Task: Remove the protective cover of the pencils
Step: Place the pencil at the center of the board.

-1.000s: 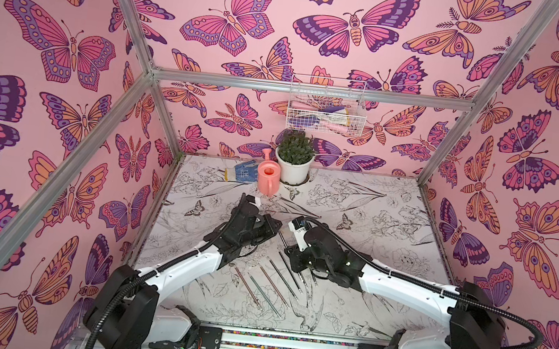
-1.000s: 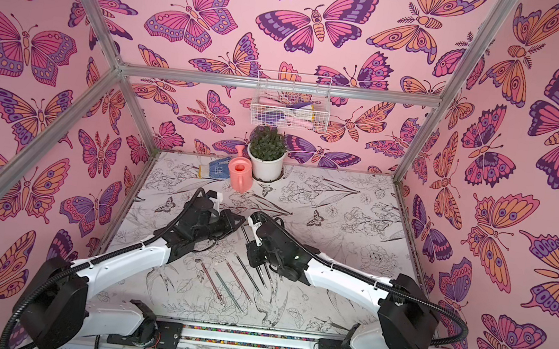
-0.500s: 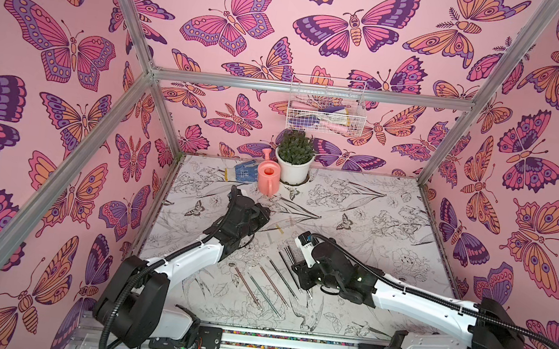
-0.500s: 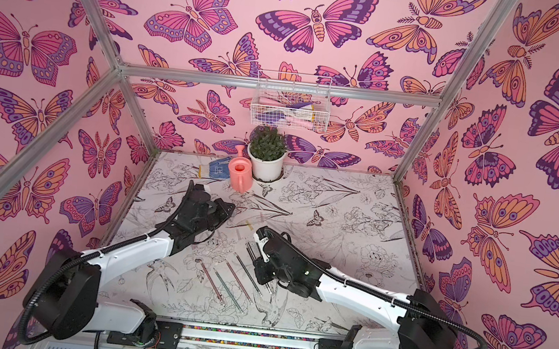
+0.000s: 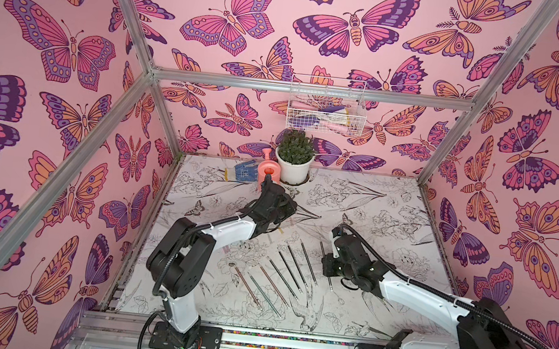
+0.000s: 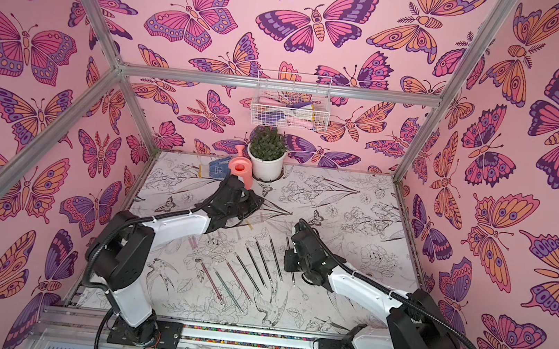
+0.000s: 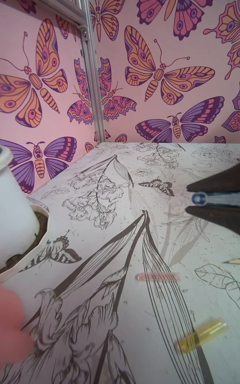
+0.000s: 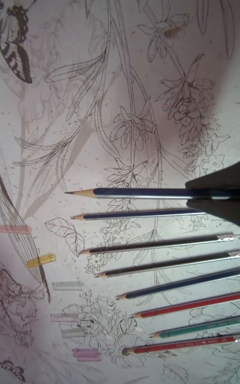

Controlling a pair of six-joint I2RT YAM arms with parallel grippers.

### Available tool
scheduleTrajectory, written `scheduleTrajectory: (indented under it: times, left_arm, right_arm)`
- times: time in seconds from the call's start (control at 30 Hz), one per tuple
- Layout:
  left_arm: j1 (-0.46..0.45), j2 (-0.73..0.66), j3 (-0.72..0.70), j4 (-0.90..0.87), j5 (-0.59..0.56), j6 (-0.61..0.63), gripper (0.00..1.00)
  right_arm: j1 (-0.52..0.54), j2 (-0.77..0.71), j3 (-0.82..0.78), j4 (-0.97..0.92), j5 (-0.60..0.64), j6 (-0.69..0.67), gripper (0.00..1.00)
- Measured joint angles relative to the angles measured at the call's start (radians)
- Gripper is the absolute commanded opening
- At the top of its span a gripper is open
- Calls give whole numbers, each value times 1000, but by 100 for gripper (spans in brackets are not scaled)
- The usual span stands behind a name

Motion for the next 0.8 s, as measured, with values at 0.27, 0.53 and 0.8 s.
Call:
scheduleTrajectory:
  times: [0.27,0.53,0.8]
  left_arm:
    - [-24,210,182,-44,33,0,9]
    - [-47,352,315,-102,37,-2,9]
    - [-52,418,377,-158,21,1,8]
  right_arm:
    - [-34,135,1,42,-34,-1,0]
    - [-48,260,68,95,-75,-3,0]
    - [-49,291,88,124,-97,-5,5]
